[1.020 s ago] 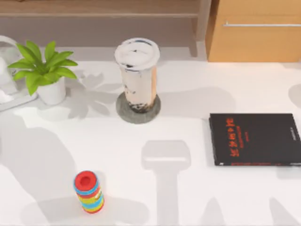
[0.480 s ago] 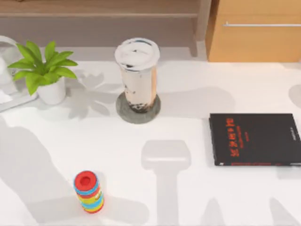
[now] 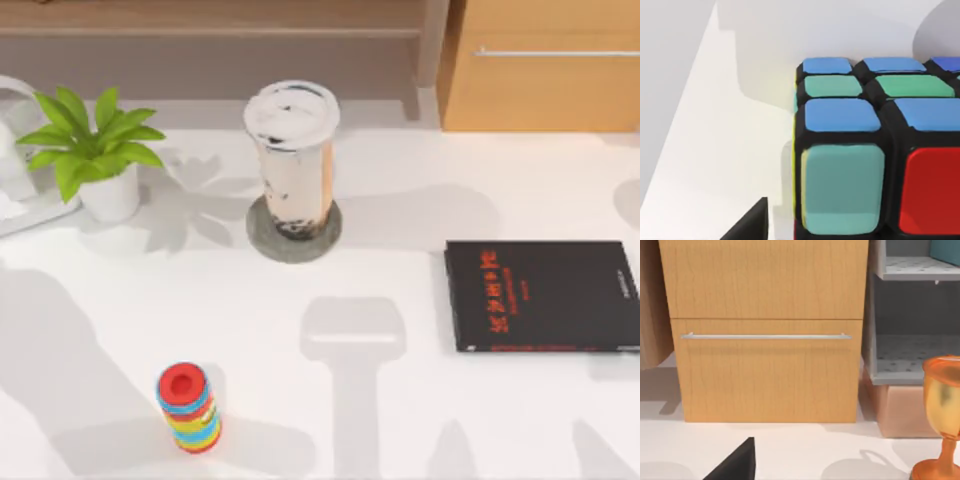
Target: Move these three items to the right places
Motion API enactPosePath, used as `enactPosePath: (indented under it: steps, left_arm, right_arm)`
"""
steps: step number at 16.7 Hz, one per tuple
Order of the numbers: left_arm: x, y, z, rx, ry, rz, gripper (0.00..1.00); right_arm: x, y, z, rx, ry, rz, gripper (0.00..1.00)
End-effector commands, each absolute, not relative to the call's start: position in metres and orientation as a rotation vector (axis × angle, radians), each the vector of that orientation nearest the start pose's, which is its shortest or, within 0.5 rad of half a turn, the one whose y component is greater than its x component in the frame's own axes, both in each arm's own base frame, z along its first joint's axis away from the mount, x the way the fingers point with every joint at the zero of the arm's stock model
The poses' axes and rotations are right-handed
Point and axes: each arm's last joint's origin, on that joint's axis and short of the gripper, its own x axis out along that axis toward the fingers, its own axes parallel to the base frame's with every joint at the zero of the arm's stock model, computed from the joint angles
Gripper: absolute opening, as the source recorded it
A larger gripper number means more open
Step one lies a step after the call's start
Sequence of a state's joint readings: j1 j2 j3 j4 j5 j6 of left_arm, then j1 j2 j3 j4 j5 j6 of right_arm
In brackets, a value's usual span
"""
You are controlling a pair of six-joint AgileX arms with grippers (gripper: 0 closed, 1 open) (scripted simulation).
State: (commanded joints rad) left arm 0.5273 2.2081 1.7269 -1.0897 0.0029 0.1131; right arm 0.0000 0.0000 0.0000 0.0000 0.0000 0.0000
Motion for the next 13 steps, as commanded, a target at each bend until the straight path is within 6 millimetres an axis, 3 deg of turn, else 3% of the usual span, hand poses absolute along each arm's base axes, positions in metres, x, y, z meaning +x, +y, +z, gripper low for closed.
enactPosePath:
  steps: [10,13]
  left_arm:
    - [0.3675,0.2192,0.1528,-0.332,1.545,0.332,0.02]
    - [0.3675,0.2192,0.1528,-0.332,1.545,0.332,0.0]
  right_arm:
    - [0.1057,-0.0012,0.16,0.0,0.0,0.0,1.0]
    - [0.1057,-0.0012,0.16,0.0,0.0,0.0,1.0]
